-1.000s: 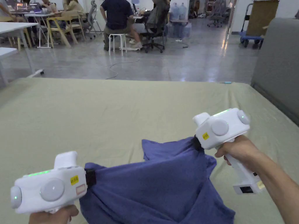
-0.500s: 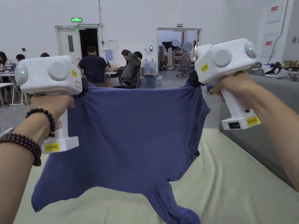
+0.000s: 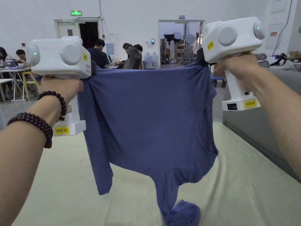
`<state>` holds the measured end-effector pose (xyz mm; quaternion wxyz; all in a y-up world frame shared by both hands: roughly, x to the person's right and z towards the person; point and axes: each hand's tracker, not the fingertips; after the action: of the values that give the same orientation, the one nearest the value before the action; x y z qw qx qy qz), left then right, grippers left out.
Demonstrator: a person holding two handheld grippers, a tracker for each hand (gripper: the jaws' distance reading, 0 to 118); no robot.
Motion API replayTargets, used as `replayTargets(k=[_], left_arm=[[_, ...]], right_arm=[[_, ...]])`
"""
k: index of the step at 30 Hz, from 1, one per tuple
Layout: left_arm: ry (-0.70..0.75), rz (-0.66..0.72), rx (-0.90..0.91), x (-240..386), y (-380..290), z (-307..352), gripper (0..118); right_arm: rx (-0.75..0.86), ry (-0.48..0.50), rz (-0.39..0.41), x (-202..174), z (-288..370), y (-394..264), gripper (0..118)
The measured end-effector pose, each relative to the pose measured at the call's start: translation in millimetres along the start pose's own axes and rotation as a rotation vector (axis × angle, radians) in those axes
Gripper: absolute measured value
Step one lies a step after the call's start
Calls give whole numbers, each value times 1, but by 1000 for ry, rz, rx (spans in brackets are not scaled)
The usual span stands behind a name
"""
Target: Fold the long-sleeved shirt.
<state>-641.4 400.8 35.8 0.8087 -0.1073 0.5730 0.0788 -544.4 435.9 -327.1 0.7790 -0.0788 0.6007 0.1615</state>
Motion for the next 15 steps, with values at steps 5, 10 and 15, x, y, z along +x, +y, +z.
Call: replayTargets(k=[5,10,15], left_arm=[[4,-27,-142,-7,-101,-31,9],[13,-21,-310,-16,-202,-49,9],[9,15,-337,-29,-230,-36,9]], right_arm=[[-122,53,-27,-25,-31,-95,0],[-260,91,-38,-49,-64,-186,0],[-263,123,-58,-58,-55,-219,0]])
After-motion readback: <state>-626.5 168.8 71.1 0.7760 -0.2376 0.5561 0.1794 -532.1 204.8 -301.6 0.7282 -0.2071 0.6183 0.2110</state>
